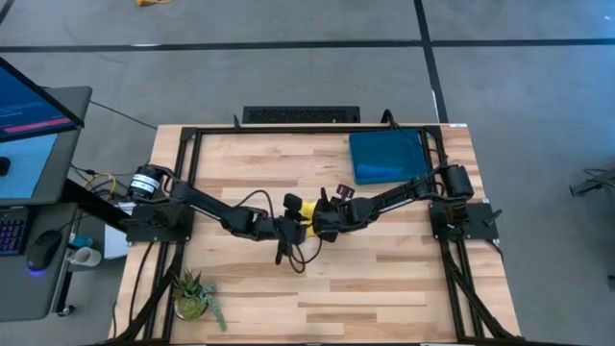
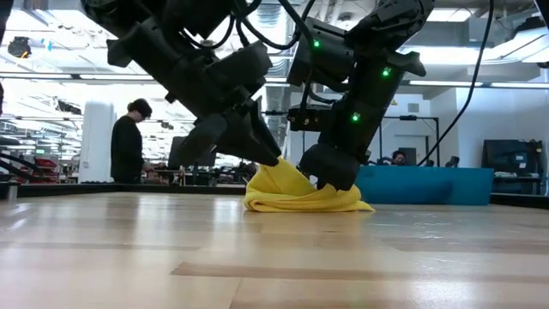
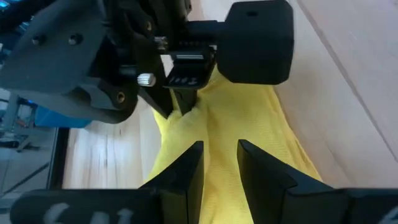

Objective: Roll microfiber towels into tight, uniform cylinder then place into a basket
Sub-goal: Roll the yellow microfiber cloth

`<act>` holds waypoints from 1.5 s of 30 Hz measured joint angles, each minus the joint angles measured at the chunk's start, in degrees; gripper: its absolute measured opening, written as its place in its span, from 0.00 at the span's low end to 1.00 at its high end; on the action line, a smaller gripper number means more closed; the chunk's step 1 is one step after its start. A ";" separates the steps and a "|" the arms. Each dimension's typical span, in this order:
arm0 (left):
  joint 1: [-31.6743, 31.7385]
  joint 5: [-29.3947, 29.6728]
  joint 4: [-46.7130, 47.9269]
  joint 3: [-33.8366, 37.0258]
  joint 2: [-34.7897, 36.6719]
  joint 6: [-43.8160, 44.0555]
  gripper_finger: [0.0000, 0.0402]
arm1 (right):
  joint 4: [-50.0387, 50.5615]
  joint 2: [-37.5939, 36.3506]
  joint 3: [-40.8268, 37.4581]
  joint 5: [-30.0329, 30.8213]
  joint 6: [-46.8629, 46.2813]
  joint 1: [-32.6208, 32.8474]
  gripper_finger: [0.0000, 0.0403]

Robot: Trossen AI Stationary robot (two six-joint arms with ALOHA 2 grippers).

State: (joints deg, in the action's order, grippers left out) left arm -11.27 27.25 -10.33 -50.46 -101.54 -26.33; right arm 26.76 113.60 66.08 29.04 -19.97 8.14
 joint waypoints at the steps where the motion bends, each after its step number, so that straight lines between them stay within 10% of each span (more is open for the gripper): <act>1: 0.11 0.38 0.03 0.00 0.00 0.00 0.23 | 0.00 0.00 0.00 0.00 0.00 0.00 0.29; 45: 7.59 -11.21 5.55 4.52 0.51 12.20 0.23 | 0.16 0.09 0.98 -0.87 0.46 0.11 0.29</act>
State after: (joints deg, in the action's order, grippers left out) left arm -3.68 16.03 -4.78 -45.94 -101.03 -14.13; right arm 26.92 113.69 67.07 28.17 -19.50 8.25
